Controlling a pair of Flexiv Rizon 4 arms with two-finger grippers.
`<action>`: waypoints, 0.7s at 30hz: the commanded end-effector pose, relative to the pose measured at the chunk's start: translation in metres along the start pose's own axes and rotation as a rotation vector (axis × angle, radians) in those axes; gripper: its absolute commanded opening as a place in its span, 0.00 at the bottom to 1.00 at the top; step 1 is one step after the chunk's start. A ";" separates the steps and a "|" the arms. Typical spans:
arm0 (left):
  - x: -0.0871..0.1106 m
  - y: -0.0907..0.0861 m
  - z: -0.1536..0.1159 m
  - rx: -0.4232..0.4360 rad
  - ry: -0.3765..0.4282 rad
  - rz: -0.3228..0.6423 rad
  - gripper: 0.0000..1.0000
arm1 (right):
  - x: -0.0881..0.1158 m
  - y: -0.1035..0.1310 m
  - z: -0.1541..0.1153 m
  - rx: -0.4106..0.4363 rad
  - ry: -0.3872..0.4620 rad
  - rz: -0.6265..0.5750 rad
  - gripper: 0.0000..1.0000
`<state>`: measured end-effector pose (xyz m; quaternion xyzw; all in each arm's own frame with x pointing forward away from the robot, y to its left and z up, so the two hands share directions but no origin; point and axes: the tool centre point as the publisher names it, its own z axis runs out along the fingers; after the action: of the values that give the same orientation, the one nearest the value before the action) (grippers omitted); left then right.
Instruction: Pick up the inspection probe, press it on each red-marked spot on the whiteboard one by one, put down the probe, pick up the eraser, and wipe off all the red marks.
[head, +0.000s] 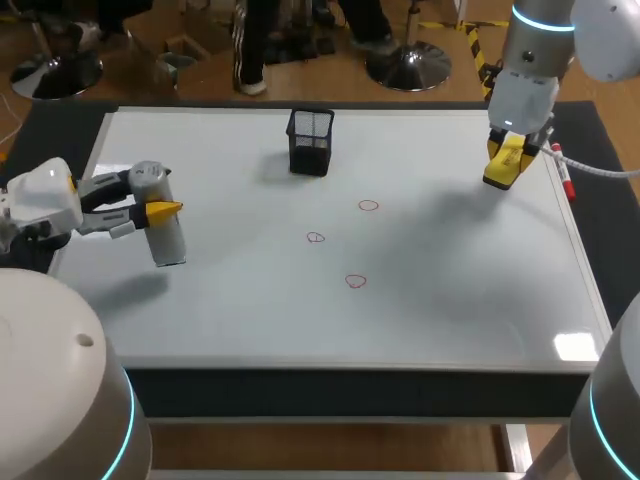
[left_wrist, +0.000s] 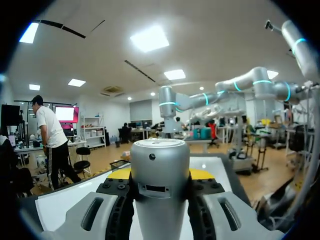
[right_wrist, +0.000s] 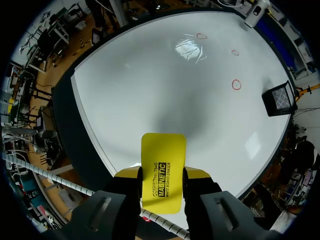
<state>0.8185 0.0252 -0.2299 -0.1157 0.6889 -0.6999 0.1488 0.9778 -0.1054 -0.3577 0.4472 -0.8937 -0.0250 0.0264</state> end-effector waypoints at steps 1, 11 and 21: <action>0.007 -0.006 -0.010 -0.004 -0.049 0.003 0.00 | 0.001 -0.001 -0.001 0.001 0.003 -0.002 0.00; 0.006 -0.007 -0.016 -0.004 -0.056 0.001 0.00 | 0.001 -0.001 -0.001 0.001 0.003 -0.002 0.00; 0.006 -0.007 -0.016 -0.004 -0.056 0.001 0.00 | 0.001 -0.001 -0.001 0.001 0.003 -0.002 0.00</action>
<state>0.8066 0.0382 -0.2252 -0.1348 0.6861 -0.6950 0.1677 0.9778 -0.1054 -0.3577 0.4472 -0.8937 -0.0250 0.0264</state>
